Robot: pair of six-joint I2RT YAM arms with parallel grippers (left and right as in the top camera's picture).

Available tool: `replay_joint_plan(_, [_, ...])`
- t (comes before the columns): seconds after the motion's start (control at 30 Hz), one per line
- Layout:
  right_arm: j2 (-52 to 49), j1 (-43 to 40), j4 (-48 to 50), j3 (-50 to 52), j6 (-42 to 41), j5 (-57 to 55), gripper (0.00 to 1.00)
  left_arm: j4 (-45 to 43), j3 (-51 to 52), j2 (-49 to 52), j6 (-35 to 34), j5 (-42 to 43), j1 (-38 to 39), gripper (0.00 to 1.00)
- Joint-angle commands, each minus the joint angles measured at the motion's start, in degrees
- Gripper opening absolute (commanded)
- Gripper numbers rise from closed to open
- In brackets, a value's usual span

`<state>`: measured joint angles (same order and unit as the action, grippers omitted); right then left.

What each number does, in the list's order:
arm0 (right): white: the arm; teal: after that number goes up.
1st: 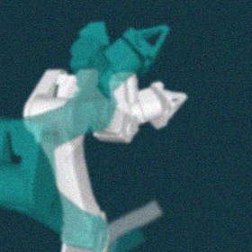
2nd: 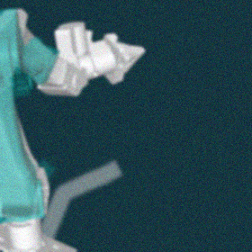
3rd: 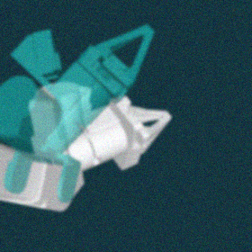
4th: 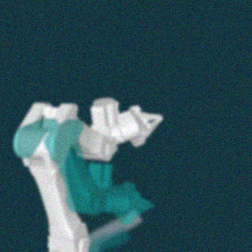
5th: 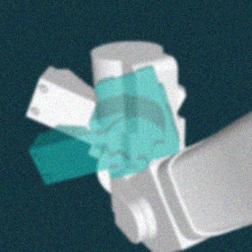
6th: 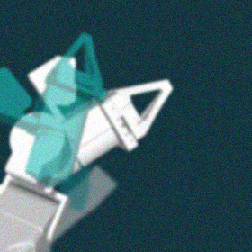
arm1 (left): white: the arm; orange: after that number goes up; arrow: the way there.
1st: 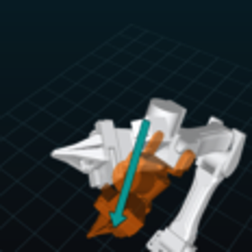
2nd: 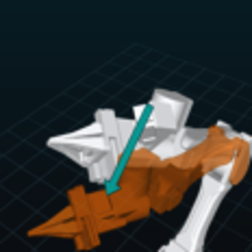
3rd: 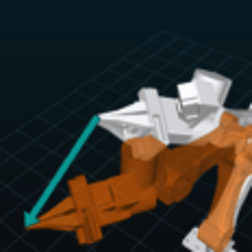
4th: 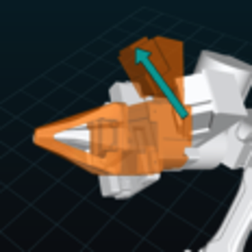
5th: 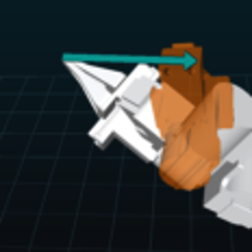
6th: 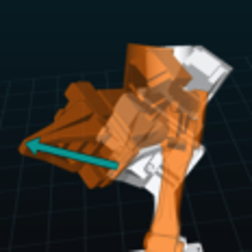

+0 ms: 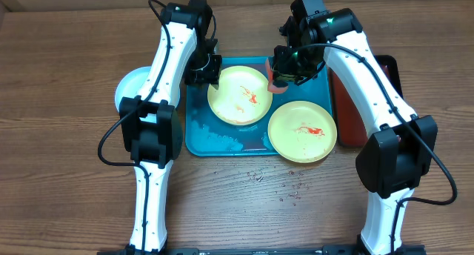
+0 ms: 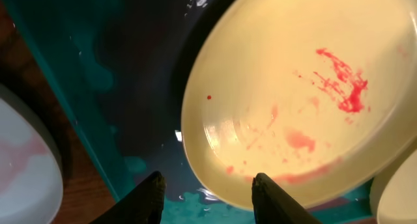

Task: Clean dirty plates on tray and stack at the side
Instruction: 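Pull the yellow plate toward the tray's left side with the left gripper, then bring the sponge in the right gripper onto the held yellow plate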

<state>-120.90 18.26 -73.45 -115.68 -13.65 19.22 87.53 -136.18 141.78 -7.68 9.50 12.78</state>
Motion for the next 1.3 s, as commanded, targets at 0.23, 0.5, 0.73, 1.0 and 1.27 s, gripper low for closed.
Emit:
replay_joint_plan(0.23, [0.33,0.07,0.37,-0.09,0.11,0.09,0.04,-12.13,13.53,0.31,-6.27,1.09,0.42,0.41])
replay_joint_plan(0.5, [0.33,0.11,1.01,-0.07,0.09,0.09,0.04,-16.35,15.47,0.28,-7.39,1.05,0.37,0.06])
replay_joint_plan(0.73, [0.33,0.50,4.13,1.46,-0.59,0.02,0.04,-17.09,15.47,0.28,-7.39,1.03,0.35,0.04])
replay_joint_plan(1.0, [0.33,1.70,15.72,12.55,-4.61,-0.17,0.04,-17.00,15.47,0.28,-7.37,1.03,0.35,0.04])
replay_joint_plan(1.27, [-2.60,4.35,21.18,15.06,-9.68,-7.17,0.04,-16.72,15.47,0.28,-7.34,1.07,0.35,0.04])
